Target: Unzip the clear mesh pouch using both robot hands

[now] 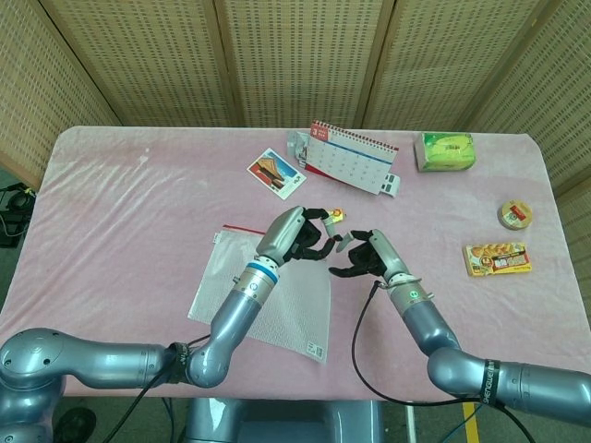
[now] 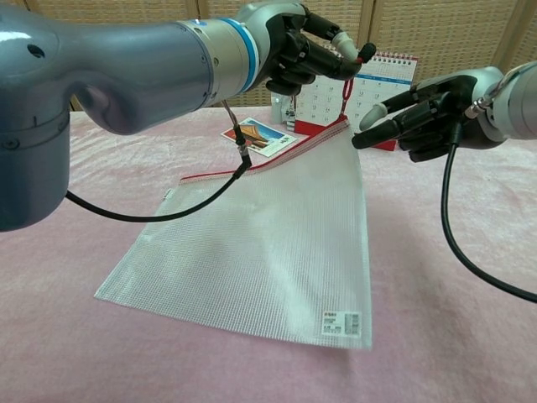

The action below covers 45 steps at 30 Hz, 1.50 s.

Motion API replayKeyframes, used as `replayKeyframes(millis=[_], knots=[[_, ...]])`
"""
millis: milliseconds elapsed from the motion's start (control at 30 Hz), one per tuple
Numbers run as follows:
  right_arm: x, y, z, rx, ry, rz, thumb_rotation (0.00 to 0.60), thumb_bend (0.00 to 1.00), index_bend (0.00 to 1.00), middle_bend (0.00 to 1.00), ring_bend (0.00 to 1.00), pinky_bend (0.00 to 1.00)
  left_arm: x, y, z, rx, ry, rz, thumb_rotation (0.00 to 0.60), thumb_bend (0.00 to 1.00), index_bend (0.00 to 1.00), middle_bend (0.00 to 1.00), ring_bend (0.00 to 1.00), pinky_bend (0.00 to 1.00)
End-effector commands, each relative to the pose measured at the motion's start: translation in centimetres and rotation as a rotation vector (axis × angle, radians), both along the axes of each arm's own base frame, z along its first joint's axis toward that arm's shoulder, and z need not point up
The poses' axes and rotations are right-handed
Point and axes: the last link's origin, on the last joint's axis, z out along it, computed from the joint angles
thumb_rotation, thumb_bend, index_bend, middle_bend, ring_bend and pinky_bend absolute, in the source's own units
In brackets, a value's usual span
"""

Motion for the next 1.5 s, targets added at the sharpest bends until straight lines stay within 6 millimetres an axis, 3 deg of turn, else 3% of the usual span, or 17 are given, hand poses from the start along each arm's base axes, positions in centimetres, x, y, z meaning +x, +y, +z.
replayKeyframes(millis=[33, 733, 1033, 1367, 1500], knots=[[-0.1, -0.1, 0.1, -0.003, 0.000, -0.004, 0.600, 0.29, 0.57, 1.00, 1.00, 1.00, 0.0, 0.1, 0.1, 0.003, -0.001, 0.000, 0.600, 0.81, 0.83, 1.00, 0.97, 1.00], [0.5, -0.6, -0.7, -0.001, -0.002, -0.011, 0.600, 0.31, 0.60, 1.00, 1.00, 1.00, 0.3, -0.5, -0.2, -0.040, -0.043, 0.006, 0.600, 0.81, 0.83, 1.00, 0.97, 1.00], [0.6, -0.7, -0.9, -0.007, -0.017, -0.026, 0.600, 0.41, 0.68, 1.00, 1.00, 1.00, 0.4, -0.9, -0.6, -0.062, -0.061, 0.008, 0.600, 0.81, 0.83, 1.00, 0.97, 1.00], [0.7, -0.6, -1.2, 0.013, -0.023, -0.024, 0.600, 0.52, 0.68, 1.00, 1.00, 1.00, 0.4, -0.9, -0.5, -0.070, -0.074, 0.015, 0.600, 0.81, 0.83, 1.00, 0.97, 1.00], [0.7, -0.6, -1.2, 0.006, -0.029, -0.026, 0.600, 0.67, 0.73, 1.00, 1.00, 1.00, 0.3, -0.9, -0.4, -0.072, -0.073, 0.017, 0.600, 0.81, 0.83, 1.00, 0.97, 1.00]])
